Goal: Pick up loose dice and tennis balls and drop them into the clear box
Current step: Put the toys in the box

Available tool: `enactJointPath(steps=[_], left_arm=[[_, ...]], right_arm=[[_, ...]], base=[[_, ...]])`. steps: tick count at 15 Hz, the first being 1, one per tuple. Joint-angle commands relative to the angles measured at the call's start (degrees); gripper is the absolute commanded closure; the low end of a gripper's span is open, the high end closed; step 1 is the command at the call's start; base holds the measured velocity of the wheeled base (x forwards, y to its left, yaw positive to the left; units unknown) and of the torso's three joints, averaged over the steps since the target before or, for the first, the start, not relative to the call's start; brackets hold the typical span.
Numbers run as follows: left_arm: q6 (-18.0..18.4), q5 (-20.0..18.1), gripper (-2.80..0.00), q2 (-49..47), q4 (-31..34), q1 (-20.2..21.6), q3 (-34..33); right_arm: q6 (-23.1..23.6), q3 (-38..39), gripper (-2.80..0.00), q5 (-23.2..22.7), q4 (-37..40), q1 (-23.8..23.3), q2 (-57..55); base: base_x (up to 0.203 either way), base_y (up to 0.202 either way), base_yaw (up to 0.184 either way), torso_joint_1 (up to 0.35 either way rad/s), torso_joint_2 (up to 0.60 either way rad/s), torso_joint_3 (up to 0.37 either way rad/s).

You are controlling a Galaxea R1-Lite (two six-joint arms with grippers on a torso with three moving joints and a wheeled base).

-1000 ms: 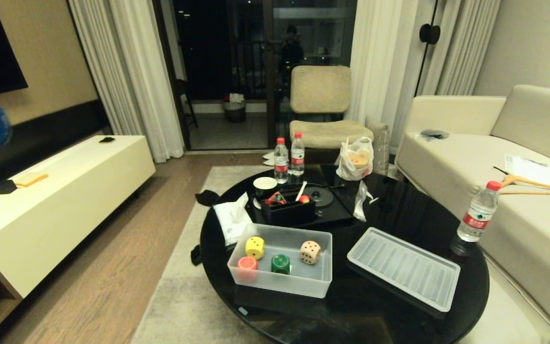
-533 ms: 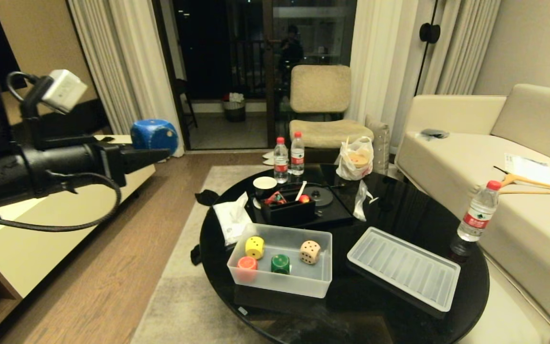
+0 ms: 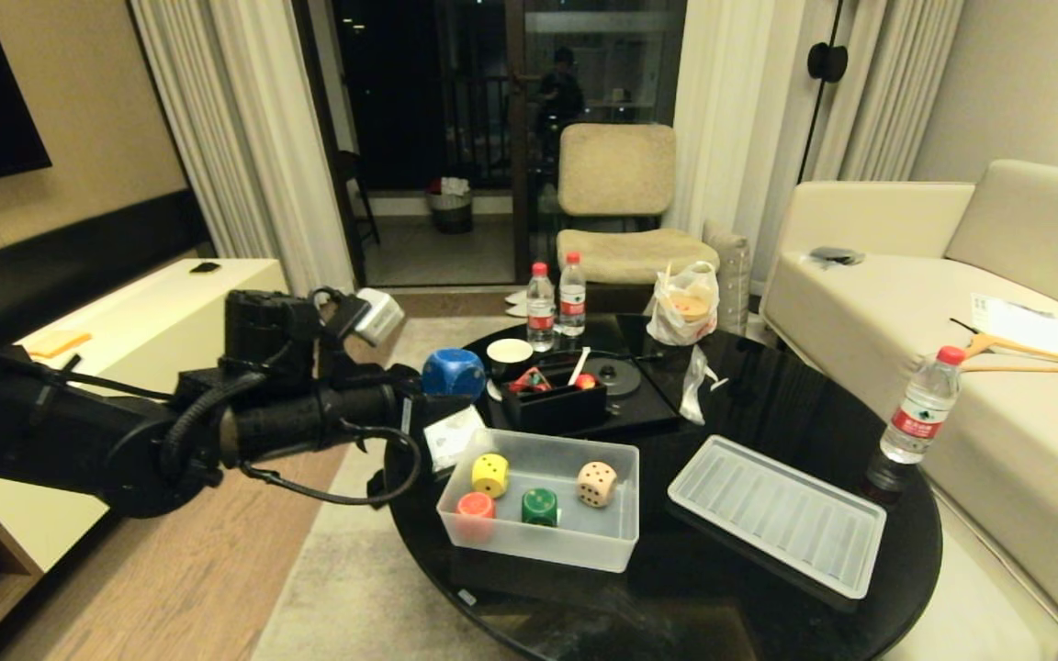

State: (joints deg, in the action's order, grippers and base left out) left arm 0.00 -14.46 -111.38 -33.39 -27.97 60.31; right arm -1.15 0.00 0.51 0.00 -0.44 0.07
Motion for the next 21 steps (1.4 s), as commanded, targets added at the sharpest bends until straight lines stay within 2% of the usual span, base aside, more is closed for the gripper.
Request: enactJointPath(steps=[1, 6, 13, 21], left_arm=[[0.07, 0.05, 0.00, -8.95, -2.68, -1.37, 0.21], [0.03, 0.94, 0.00, -17.41, -4.58, -1.93, 6.35], [0.40, 4.57, 0.00, -25.09, -4.31, -2.17, 15.99], [0.52, 4.70, 0.00, -29.16, -3.88, -2.65, 18.61]], right_arm=[[0.00, 0.08, 0.00, 0.02, 0.00, 0.00, -0.07], [0.00, 0.09, 0.00, 0.02, 0.00, 0.00, 0.01], [0.00, 0.01, 0.00, 0.02, 0.00, 0.00, 0.01], [0.00, 0.07, 0.00, 0.02, 0.00, 0.00, 0.01]], base=[[0.000, 0.000, 0.000, 0.000, 0.00, 0.000], [0.000, 0.000, 0.000, 0.000, 0.00, 0.000], [0.000, 0.000, 0.000, 0.000, 0.00, 0.000], [0.000, 0.000, 0.000, 0.000, 0.00, 0.000]])
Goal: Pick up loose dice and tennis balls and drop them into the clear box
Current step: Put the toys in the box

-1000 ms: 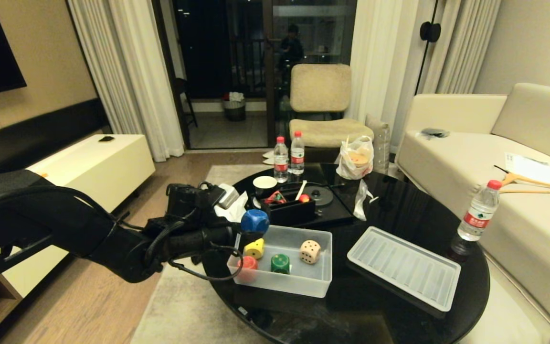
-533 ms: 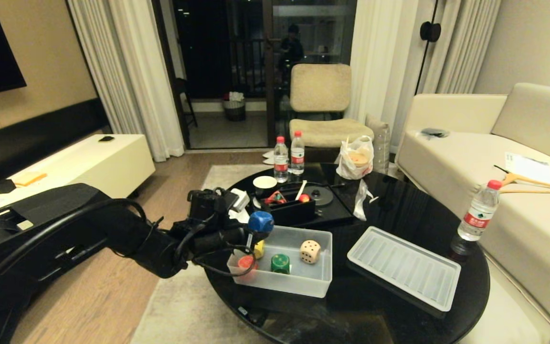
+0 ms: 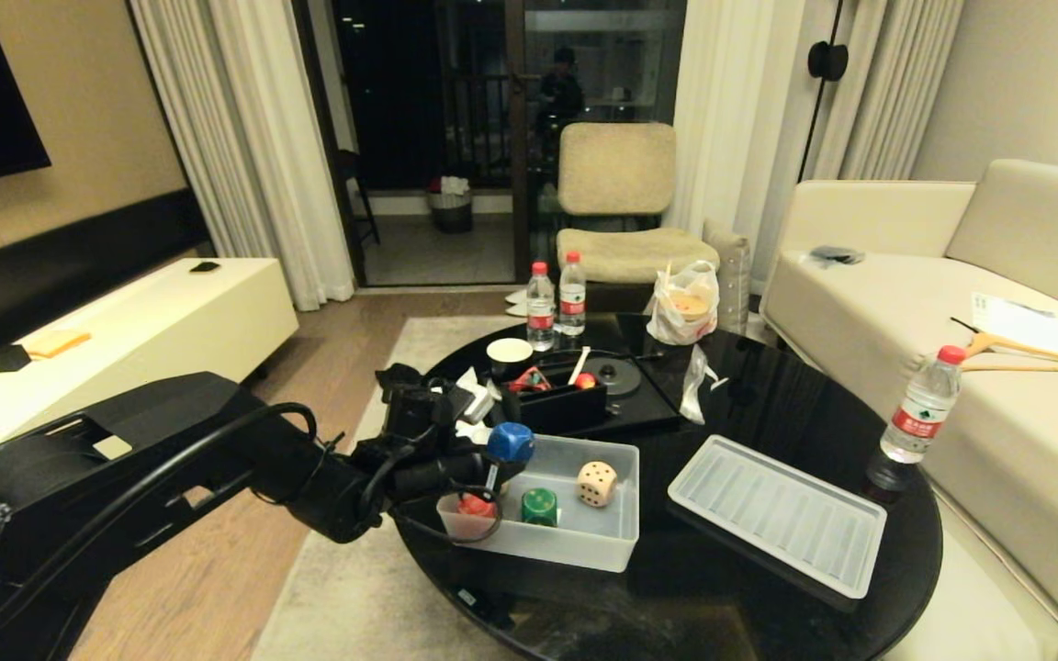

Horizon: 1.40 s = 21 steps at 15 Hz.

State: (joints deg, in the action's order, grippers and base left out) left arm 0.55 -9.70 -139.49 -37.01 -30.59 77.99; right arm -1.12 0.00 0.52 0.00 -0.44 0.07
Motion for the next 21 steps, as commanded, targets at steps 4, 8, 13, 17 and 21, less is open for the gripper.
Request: enactJointPath(steps=[4, 8, 13, 17, 21], left_arm=[[-0.02, 0.03, 0.00, -3.36, 0.79, -0.47, 3.88], [0.16, 0.12, 0.00, -3.80, 0.80, -1.05, 4.04], [0.09, 0.21, 0.00, -5.88, 0.98, -0.97, 5.10], [0.07, 0.19, 0.00, -6.50, 2.82, -0.97, 6.54], [-0.02, 0.47, 0.00, -7.11, 3.97, -0.70, 7.09]], right_arm=[[-0.02, 0.02, 0.00, 0.00, 0.00, 0.00, -0.03], [-0.02, 0.00, 0.00, 0.00, 0.00, 0.00, 0.01], [-0.02, 0.00, 0.00, 0.00, 0.00, 0.00, 0.01], [-0.02, 0.09, 0.00, 0.00, 0.00, 0.00, 0.01], [-0.02, 0.09, 0.00, 0.00, 0.00, 0.00, 0.01]], base=[[0.000, 0.000, 0.000, 0.000, 0.00, 0.000], [0.000, 0.000, 0.000, 0.000, 0.00, 0.000], [0.000, 0.000, 0.000, 0.000, 0.00, 0.000], [0.000, 0.000, 0.000, 0.000, 0.00, 0.000], [0.000, 0.000, 0.000, 0.000, 0.00, 0.000]])
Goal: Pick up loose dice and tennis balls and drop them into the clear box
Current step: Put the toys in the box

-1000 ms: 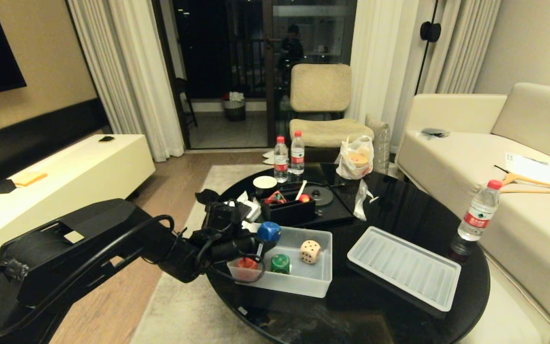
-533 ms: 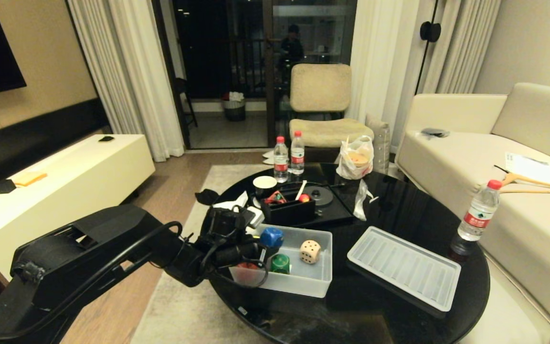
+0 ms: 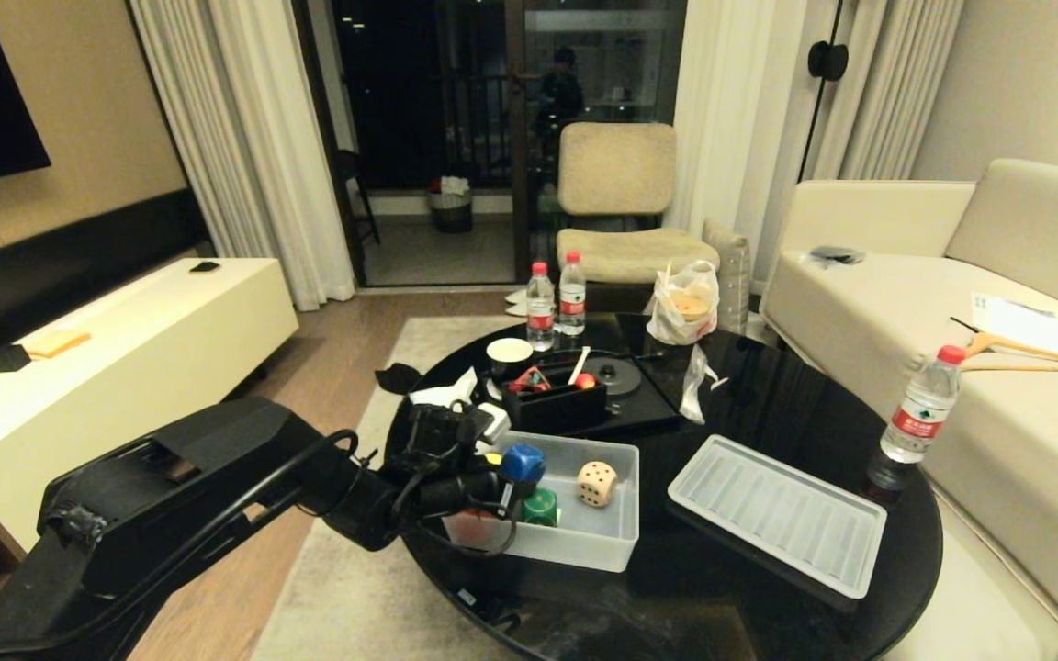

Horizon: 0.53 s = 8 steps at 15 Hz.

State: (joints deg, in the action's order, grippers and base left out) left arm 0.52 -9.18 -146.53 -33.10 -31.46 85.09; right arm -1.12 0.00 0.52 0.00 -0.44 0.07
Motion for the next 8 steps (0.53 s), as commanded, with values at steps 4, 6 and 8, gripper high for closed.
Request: enactJointPath(steps=[4, 6, 8], left_arm=[[-0.08, -0.05, 0.00, 0.28, 1.99, 0.52, 0.20], [-0.08, -0.05, 0.00, 0.03, 2.08, 0.52, -0.01], [-0.08, -0.05, 0.00, 0.07, 2.06, 0.59, -0.51]], right_arm=[[-0.02, 0.06, 0.00, 0.01, 0.00, 0.00, 0.01], [-0.02, 0.09, 0.00, 0.01, 0.00, 0.00, 0.01], [-0.02, 0.09, 0.00, 0.01, 0.00, 0.00, 0.01]], base=[[0.000, 0.000, 0.000, 0.000, 0.00, 0.000], [0.000, 0.000, 0.000, 0.000, 0.00, 0.000], [0.000, 0.000, 0.000, 0.000, 0.00, 0.000]])
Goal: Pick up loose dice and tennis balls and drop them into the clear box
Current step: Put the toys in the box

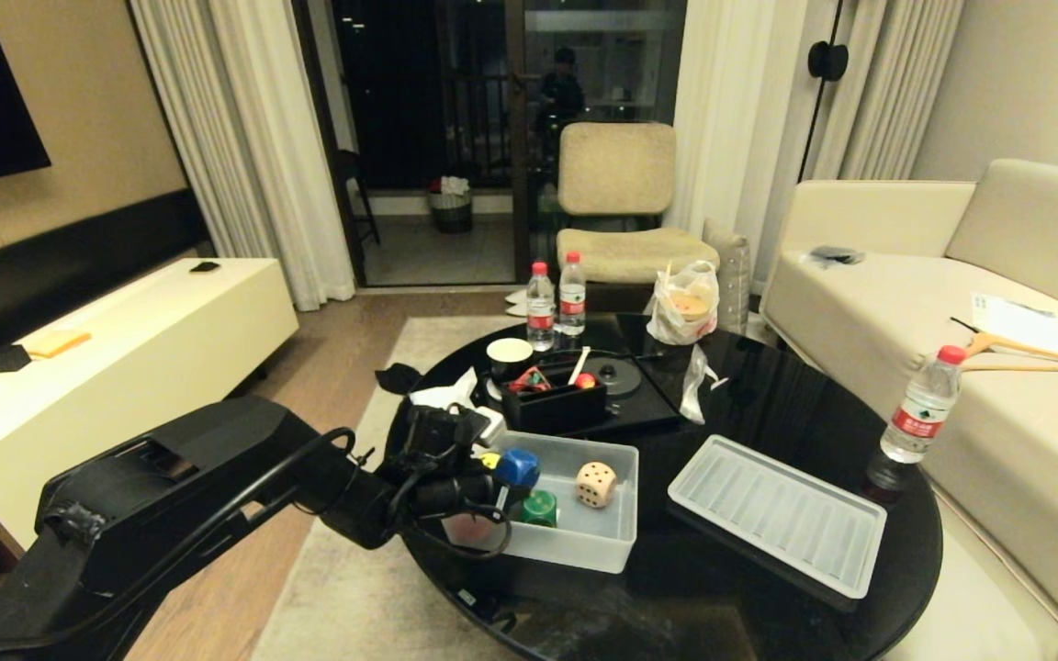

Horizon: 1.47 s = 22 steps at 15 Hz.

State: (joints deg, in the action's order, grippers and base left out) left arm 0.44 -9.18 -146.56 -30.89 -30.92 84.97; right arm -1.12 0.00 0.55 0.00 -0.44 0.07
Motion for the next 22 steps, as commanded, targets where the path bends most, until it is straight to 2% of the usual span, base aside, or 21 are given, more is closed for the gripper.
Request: enactJointPath(steps=[1, 14, 15, 22], left_arm=[[0.00, -0.05, 0.00, 0.22, -0.14, 0.00, -0.42], [0.51, -0.03, 0.00, -0.21, 0.57, -0.73, 0.20], [0.45, 0.04, -2.80, -0.39, 0.49, -0.73, 0.37], [-0.06, -0.05, -2.80, 1.59, 0.04, -0.75, -0.02]], right_arm=[[-0.02, 0.01, 0.00, -0.02, 0.00, 0.00, 0.01], [-0.02, 0.03, 0.00, -0.02, 0.00, 0.00, 0.01], [-0.02, 0.03, 0.00, -0.02, 0.00, 0.00, -0.02], [-0.02, 0.04, 0.00, -0.02, 0.00, 0.00, -0.03]], base=[[0.000, 0.000, 0.000, 0.000, 0.00, 0.000], [0.000, 0.000, 0.000, 0.000, 0.00, 0.000], [0.000, 0.000, 0.000, 0.000, 0.00, 0.000], [0.000, 0.000, 0.000, 0.000, 0.00, 0.000]])
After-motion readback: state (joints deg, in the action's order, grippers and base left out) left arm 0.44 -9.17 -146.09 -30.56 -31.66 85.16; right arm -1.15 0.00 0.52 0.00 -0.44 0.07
